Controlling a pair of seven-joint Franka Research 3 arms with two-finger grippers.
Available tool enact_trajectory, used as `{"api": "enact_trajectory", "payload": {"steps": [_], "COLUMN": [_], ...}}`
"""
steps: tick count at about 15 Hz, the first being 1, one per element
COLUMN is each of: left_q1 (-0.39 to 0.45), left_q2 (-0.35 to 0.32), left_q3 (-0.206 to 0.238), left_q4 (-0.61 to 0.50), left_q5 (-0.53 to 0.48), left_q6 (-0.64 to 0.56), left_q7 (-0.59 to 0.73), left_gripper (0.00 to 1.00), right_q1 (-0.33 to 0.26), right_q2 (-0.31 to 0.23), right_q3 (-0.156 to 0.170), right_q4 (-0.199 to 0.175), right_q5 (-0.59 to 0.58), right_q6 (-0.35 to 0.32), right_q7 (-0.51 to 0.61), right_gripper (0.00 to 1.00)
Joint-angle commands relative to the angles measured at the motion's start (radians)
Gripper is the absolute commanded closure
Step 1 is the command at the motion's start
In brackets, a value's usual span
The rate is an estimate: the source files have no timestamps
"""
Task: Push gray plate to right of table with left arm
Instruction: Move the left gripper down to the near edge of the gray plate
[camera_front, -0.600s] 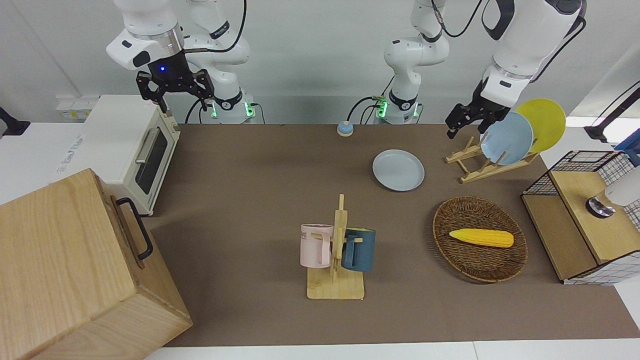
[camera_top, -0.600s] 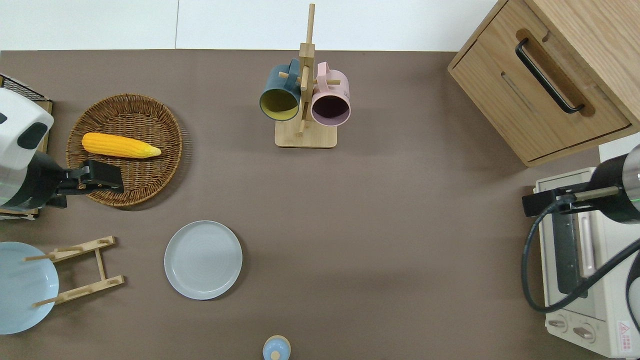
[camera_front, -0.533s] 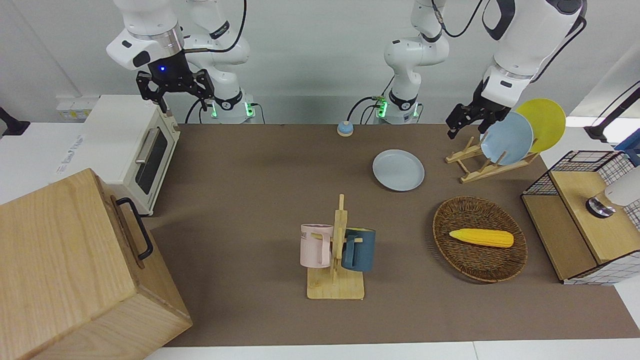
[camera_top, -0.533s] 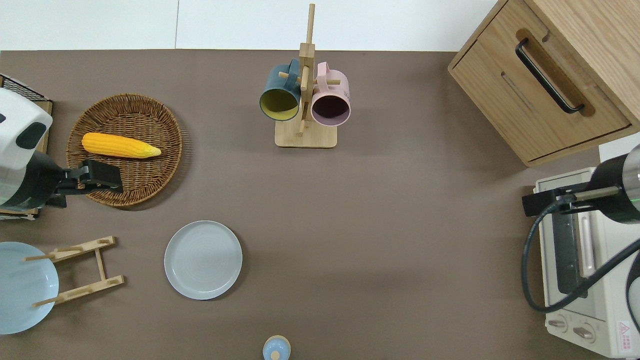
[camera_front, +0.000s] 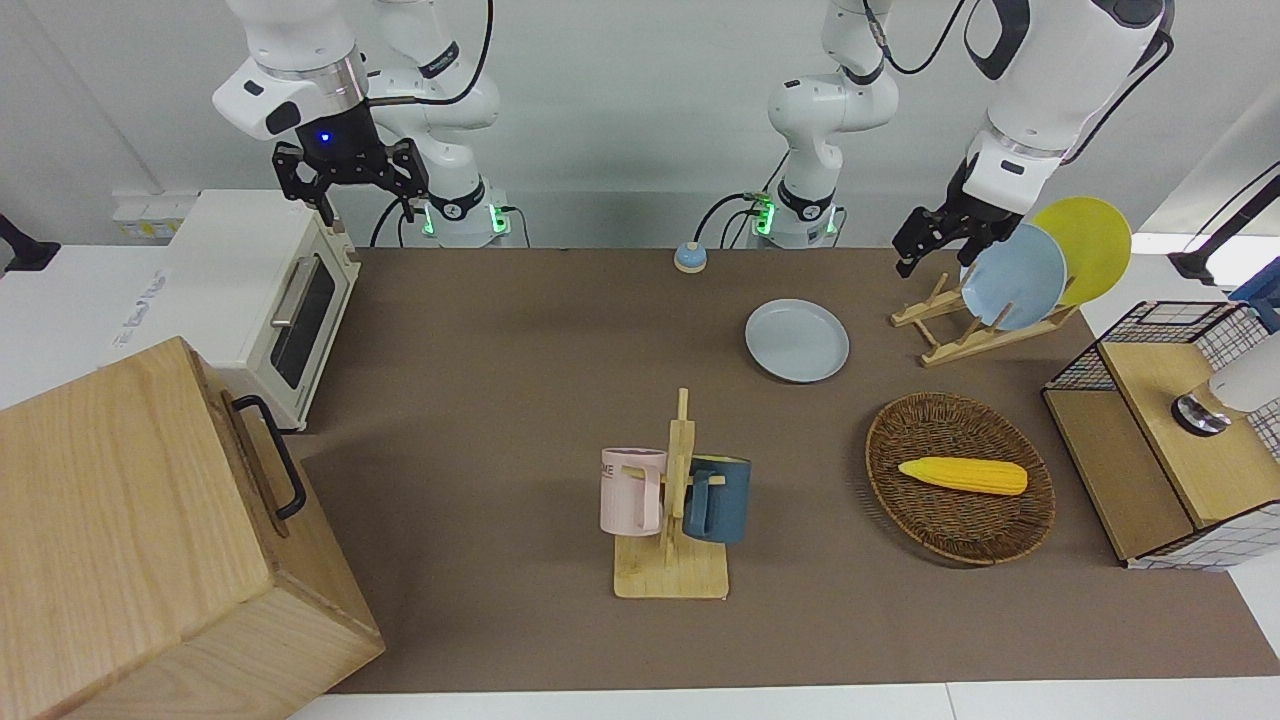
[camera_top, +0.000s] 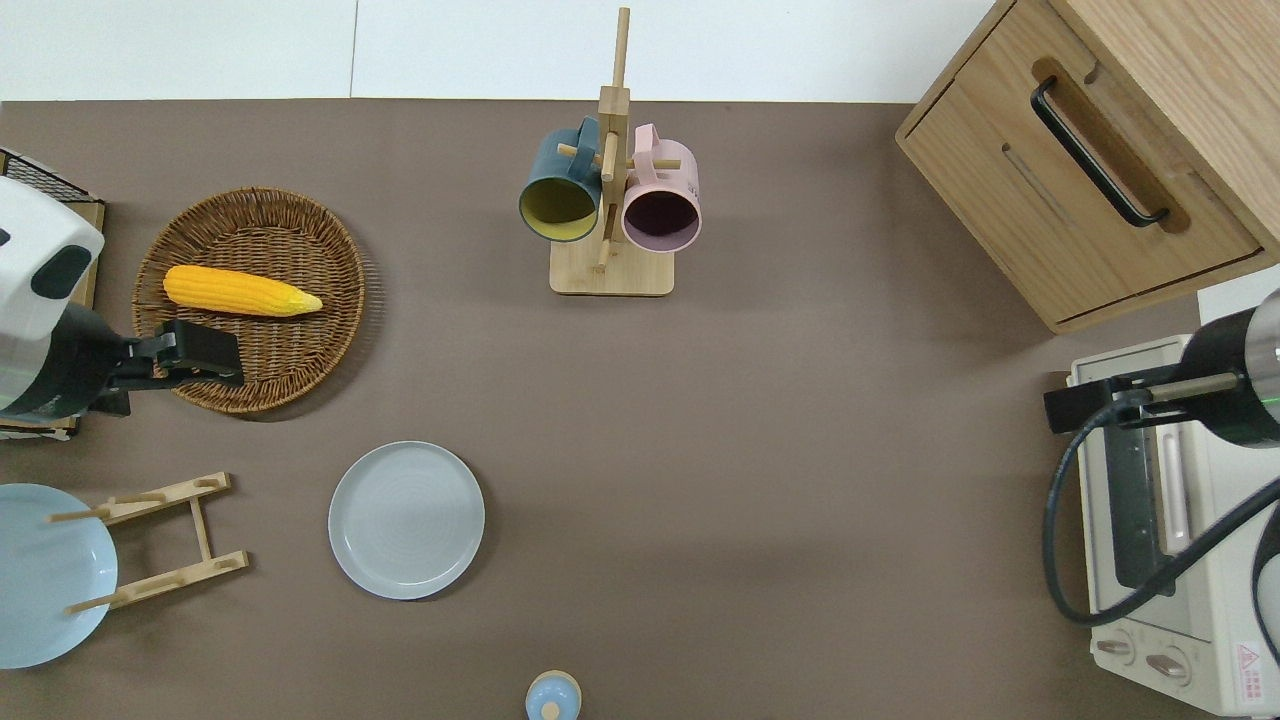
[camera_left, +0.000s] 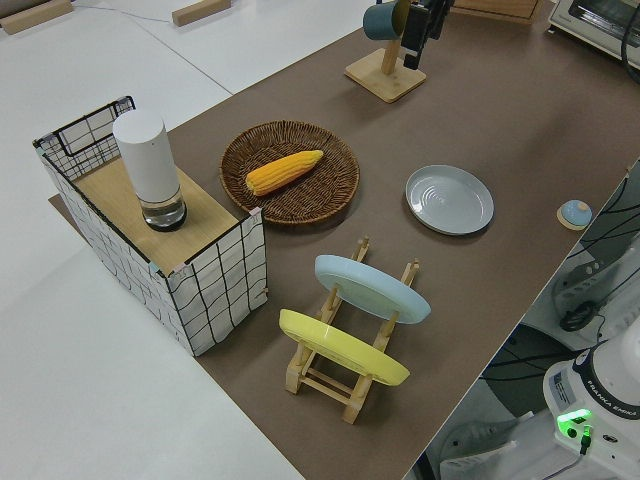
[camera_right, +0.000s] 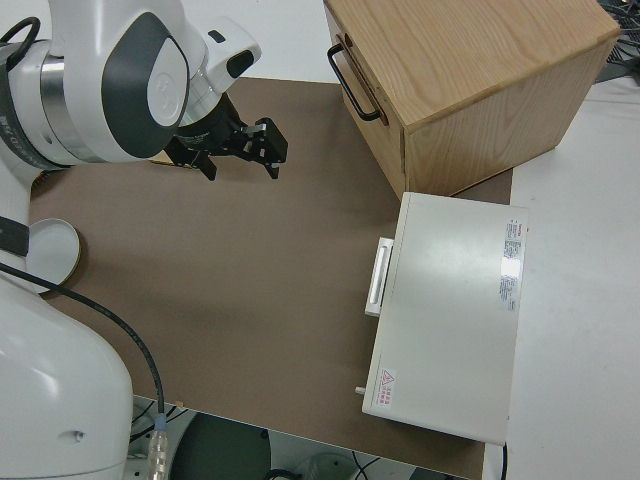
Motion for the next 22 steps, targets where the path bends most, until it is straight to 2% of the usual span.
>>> {"api": "enact_trajectory", "payload": {"steps": [1,8,13,15,18,22], "left_q1": [-0.019,-0.034,-0.041,-0.047,-0.067,-0.07], "left_q2": [-0.017,-0.022,-0.02,-0.023,-0.052,-0.074], "left_q3": [0.021,0.041,0.041,0.042,0.076,0.079], "left_q4": [-0.011,-0.051,-0.138,-0.206,-0.316,-0.418], "left_q5": [0.036,0.038,0.036,0.036,0.035,0.035], "left_q6": [0.003,-0.001,0.014,0.057,0.105,0.15], "left_q7": [0.01,0.017,0.037,0.037,0.082,0.097], "left_gripper": [0.0,0.0,0.0,0.0,0.03,0.02], "right_q1": [-0.007,-0.007,-0.007,-0.007,-0.007,-0.007], "right_q2": [-0.007,-0.007,-0.007,-0.007,-0.007,-0.007], "right_q3": [0.002,0.001,0.001,0.001,0.002,0.002], "right_q4": [-0.004,-0.004,-0.004,-0.004,-0.004,-0.004], "right_q5": [0.002,0.002,0.002,0.002,0.002,0.002], "right_q6": [-0.001,-0.001,-0.001,-0.001,-0.001,-0.001], "right_q7": [-0.02,-0.02,-0.02,-0.02,-0.02,-0.02], "right_gripper": [0.005,0.005,0.005,0.005,0.005,0.005]}}
